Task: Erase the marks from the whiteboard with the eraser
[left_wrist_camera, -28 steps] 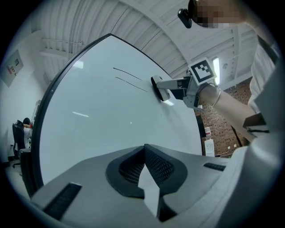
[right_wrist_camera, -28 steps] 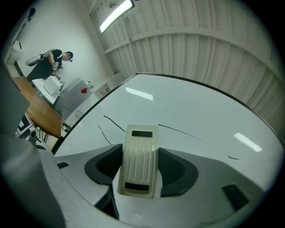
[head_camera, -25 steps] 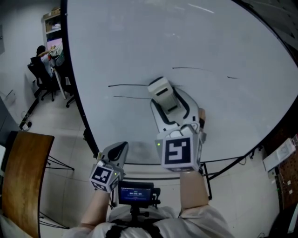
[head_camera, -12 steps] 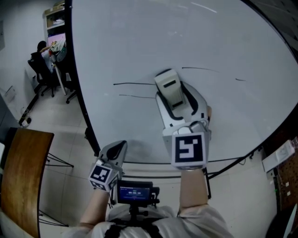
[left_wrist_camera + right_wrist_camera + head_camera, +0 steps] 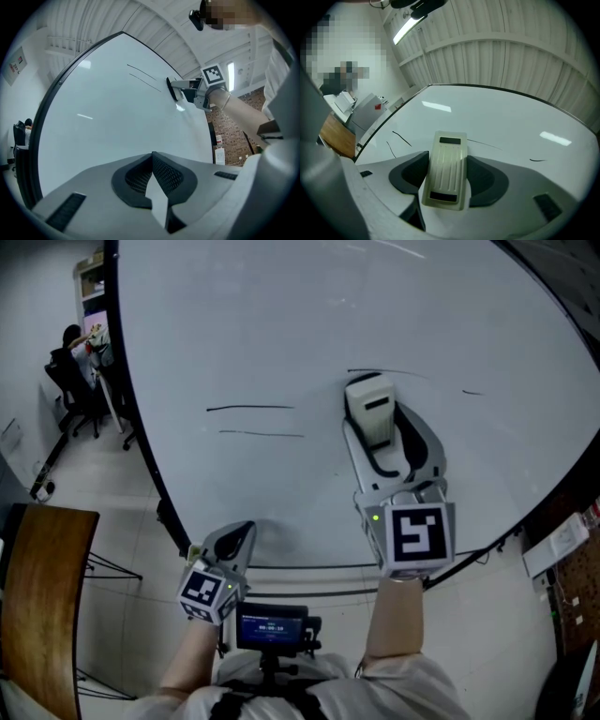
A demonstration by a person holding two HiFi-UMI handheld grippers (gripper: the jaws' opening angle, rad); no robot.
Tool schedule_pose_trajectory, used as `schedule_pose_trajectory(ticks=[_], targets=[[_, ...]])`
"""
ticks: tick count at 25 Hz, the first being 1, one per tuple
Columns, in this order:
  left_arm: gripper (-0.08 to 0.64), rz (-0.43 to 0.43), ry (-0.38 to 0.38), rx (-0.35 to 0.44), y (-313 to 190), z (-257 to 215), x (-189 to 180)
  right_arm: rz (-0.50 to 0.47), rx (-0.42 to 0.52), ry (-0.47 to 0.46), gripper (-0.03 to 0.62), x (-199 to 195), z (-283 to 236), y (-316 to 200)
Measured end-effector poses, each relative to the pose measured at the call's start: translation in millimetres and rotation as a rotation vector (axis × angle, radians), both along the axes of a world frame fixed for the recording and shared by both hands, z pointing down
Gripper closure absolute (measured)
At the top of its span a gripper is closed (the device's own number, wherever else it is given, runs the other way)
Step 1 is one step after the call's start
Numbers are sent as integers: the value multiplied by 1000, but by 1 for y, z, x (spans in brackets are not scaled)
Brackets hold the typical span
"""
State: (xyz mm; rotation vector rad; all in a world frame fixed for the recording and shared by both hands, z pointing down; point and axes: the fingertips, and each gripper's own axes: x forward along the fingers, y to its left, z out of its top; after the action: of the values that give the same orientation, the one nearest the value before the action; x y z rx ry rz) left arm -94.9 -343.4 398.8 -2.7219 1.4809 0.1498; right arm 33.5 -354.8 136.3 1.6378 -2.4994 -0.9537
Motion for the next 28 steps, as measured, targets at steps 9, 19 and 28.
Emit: schedule_pose_trajectory(ticks=[9, 19, 28], targets=[[552, 28, -10, 10, -3, -4, 22, 104, -43, -84, 330, 78, 4, -11], [552, 26, -17, 17, 7, -6, 25, 0, -67, -226, 330, 101, 16, 2], [552, 50, -26, 34, 34, 3, 5, 16, -125, -242, 330, 70, 76, 32]])
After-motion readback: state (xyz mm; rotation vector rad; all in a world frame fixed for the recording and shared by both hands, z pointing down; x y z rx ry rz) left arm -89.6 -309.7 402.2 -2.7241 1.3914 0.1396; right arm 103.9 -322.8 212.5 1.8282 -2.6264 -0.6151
